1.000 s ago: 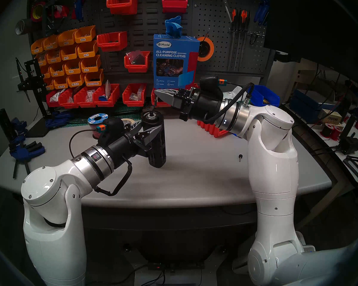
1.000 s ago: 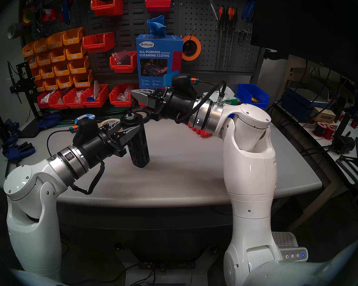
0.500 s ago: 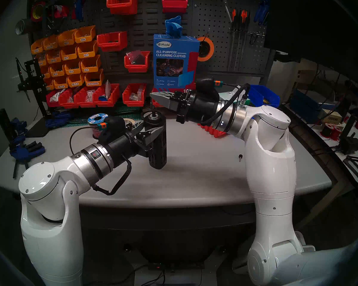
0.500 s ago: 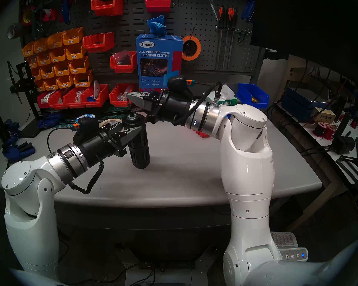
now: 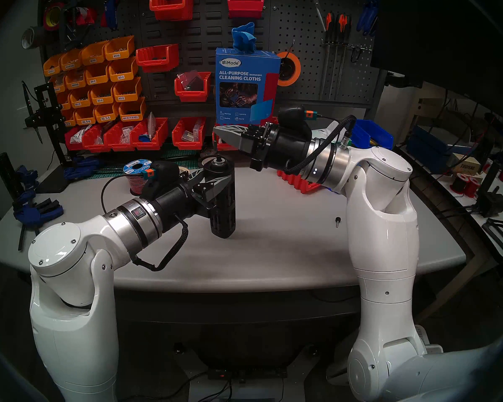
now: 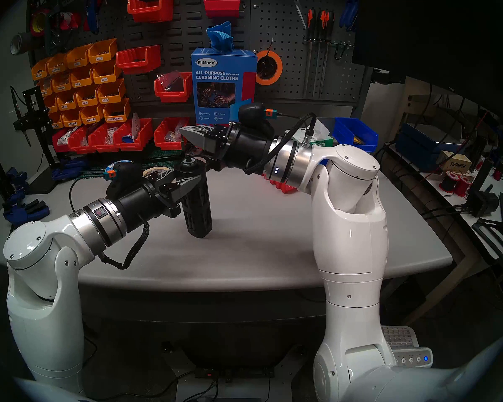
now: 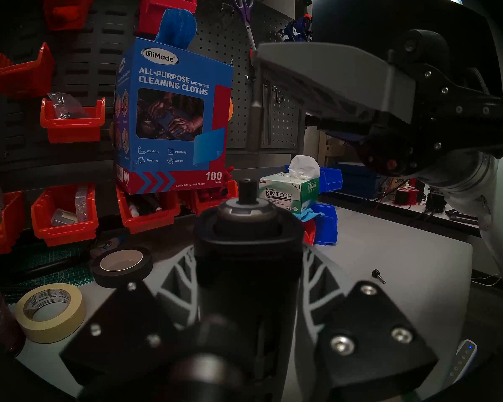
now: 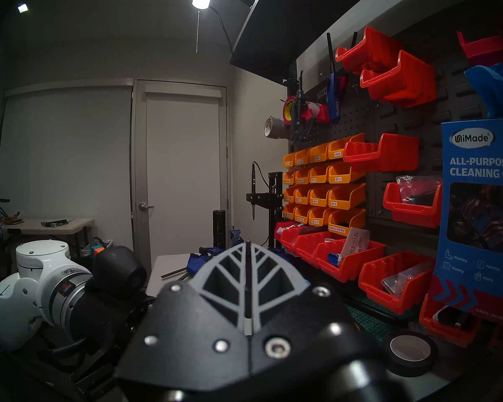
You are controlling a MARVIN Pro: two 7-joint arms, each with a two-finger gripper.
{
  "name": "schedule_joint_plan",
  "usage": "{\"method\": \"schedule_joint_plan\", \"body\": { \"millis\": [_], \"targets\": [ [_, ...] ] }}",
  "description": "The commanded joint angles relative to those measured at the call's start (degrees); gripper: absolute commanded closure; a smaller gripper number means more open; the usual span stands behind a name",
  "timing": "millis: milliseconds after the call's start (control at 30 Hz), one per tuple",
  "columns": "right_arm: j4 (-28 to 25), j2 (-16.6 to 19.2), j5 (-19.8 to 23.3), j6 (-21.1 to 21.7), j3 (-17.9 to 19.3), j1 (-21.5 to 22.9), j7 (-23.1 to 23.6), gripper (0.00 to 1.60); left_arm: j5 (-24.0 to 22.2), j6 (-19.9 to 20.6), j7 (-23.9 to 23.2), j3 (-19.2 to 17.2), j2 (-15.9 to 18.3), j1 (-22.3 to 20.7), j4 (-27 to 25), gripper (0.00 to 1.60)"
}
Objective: Pick a screwdriver bit and insert it into the screwdriver
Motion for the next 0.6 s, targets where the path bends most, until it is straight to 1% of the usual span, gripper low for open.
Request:
{"method": "schedule_joint_plan", "body": {
  "millis": [0,567],
  "targets": [
    [-1.87,-0.09,0.02,0.38,0.11,0.22,-0.21,1.6,-0.56,-0.5,-0.39,-0.32,0.06,-0.35,-0.87,1.6],
    [-1.56,-0.07,-0.1,0.91,-0.28,-0.58,-0.69,1.6,-0.8,-0.74,-0.59,-0.46,0.16,0.1,-0.87,1.6]
  ]
}}
